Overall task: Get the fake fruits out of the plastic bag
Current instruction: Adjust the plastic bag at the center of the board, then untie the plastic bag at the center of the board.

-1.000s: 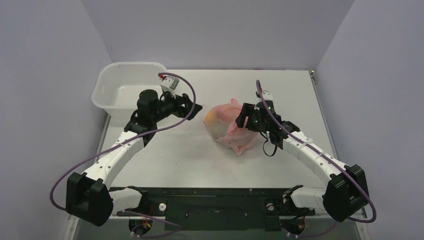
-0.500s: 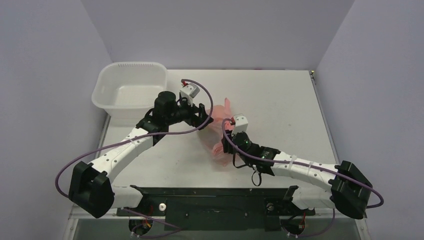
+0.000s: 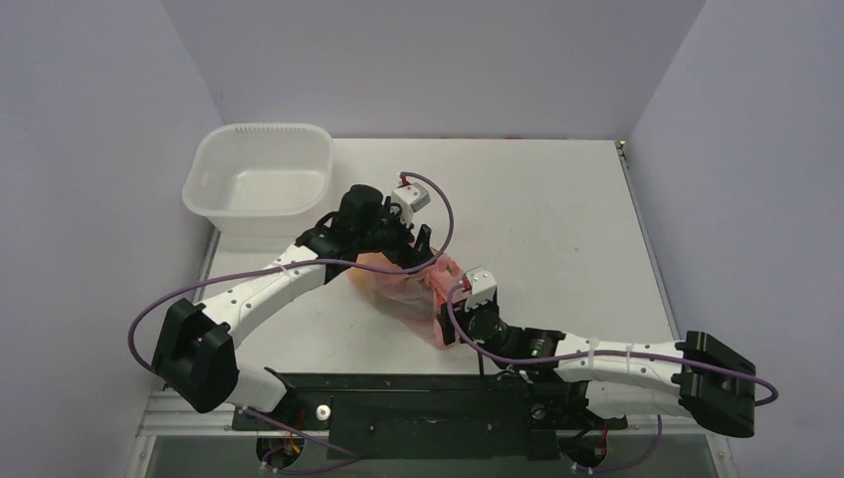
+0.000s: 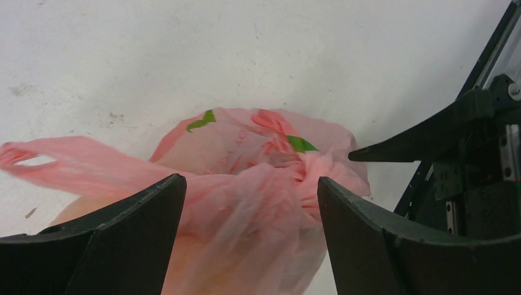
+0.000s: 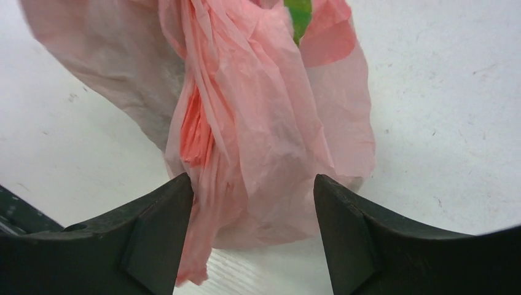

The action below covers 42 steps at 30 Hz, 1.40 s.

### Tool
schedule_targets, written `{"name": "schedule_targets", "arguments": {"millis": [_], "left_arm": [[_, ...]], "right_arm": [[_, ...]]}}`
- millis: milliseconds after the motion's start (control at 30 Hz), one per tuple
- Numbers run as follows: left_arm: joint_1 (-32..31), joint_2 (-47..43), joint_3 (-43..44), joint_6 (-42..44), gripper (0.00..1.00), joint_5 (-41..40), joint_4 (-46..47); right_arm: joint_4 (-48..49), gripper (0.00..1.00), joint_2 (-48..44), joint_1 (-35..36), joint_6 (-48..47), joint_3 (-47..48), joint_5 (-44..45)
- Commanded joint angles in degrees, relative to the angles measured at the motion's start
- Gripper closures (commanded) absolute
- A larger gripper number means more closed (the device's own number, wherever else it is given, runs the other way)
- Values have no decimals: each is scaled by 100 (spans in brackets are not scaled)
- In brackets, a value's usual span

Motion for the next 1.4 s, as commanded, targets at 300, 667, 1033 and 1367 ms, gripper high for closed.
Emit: {"name": "schedule_targets", "arguments": {"millis": [300,667,1033,1367], "left_arm": [[-248,-197,295,558,25,-594,-416],[-290,42,483,613,37,-1111,-604],[-343,463,668,689,52,-657,-844],[-377,679,903,744,83,-386,-1050]], "right_arm": [[190,32,-1524,-611,217,-149,-258],[-284,33,-1242,-1119,263,665,-740],[-190,34,-842,-1468,126,982,-963],[-181,35,-634,-1604,-27,1046,-1131]]}}
